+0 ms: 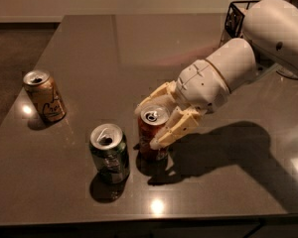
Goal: Move coke can near green can
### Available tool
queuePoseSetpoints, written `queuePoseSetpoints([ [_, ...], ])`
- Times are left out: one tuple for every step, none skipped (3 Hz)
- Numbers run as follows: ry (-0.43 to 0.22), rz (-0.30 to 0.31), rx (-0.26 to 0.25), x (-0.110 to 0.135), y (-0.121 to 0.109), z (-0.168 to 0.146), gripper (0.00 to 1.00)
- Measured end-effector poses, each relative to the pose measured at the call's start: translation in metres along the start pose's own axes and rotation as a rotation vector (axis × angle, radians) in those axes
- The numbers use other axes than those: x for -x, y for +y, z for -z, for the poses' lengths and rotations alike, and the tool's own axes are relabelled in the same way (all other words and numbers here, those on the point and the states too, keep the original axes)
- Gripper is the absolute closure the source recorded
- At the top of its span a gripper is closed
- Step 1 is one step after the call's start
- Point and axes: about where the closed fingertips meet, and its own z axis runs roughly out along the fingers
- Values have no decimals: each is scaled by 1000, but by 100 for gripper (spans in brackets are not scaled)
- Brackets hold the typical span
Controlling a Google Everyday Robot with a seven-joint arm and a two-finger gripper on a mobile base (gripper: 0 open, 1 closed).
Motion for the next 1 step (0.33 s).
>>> queuePoseSetpoints([
  [0,2,-2,1,-1,-1,0],
])
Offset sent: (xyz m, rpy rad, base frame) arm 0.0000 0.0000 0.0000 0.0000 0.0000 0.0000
